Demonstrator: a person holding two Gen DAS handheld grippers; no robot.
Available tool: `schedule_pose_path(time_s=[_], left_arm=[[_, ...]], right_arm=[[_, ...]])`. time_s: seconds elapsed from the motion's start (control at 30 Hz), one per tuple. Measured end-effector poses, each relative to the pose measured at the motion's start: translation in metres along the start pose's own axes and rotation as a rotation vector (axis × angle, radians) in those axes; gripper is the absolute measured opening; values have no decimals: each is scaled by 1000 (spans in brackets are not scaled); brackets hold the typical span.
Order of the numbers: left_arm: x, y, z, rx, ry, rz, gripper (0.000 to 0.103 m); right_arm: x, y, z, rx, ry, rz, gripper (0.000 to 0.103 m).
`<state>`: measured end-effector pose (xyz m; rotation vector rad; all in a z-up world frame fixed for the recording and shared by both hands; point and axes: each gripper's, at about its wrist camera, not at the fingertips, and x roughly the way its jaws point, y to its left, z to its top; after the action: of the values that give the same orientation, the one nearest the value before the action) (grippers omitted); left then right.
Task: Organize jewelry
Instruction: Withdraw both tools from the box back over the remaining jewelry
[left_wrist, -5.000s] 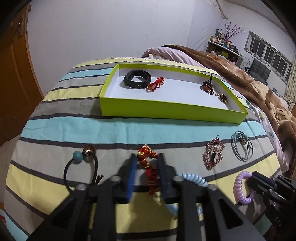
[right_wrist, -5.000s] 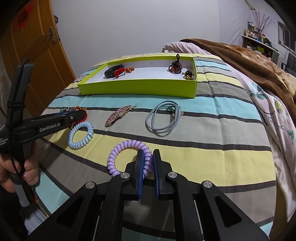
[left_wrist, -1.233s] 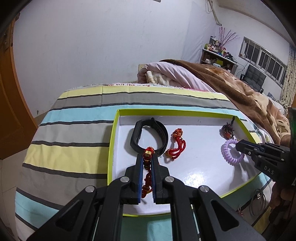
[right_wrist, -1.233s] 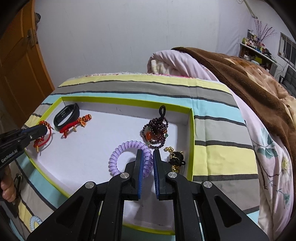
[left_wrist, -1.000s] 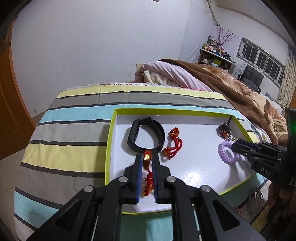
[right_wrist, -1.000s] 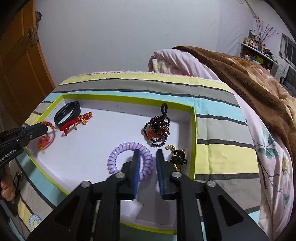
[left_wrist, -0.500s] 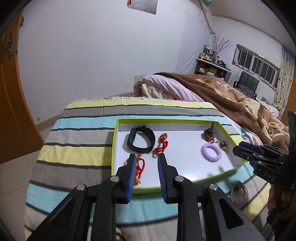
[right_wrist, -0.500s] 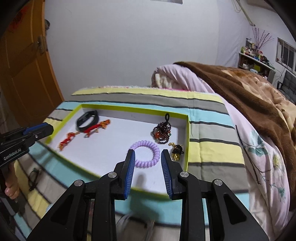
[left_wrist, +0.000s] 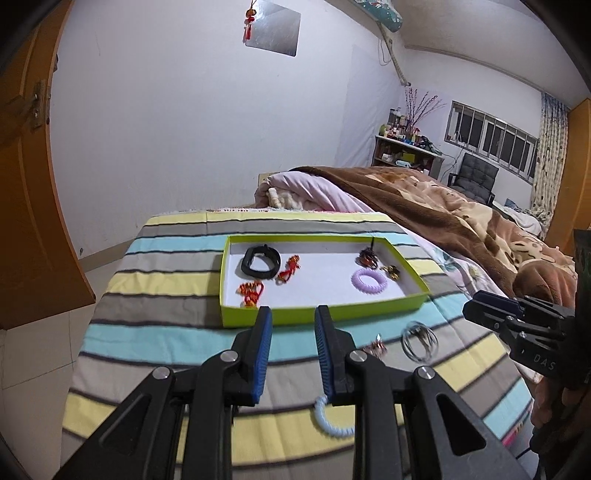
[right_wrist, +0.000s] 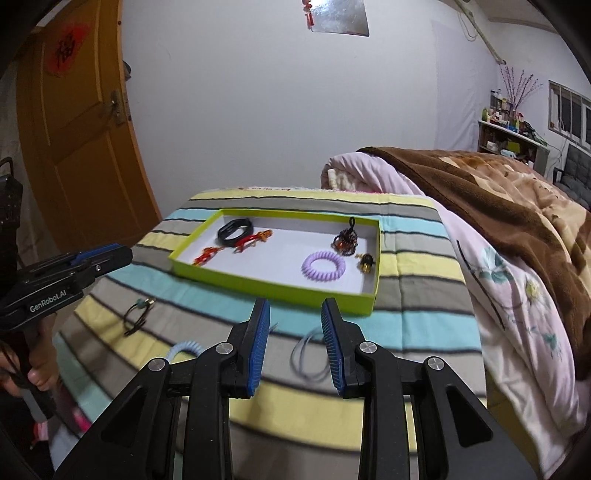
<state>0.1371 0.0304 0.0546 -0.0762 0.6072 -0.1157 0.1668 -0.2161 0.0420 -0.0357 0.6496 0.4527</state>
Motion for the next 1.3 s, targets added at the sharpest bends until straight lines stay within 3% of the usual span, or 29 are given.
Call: schedule_pose_path(time_s=[0.6,0.87,1.3], left_arm=[[-51,-9,-54,-43,13,-14,25],[-62,-2,-72,-81,32,2,25],[-49,-5,-75,-79,55,-20,25]], right_arm=[[-57,2,-49,50,-14,24,30],[-63,-1,-61,65,-8,28,30],[-55,-3,-63,72,5,33,30]])
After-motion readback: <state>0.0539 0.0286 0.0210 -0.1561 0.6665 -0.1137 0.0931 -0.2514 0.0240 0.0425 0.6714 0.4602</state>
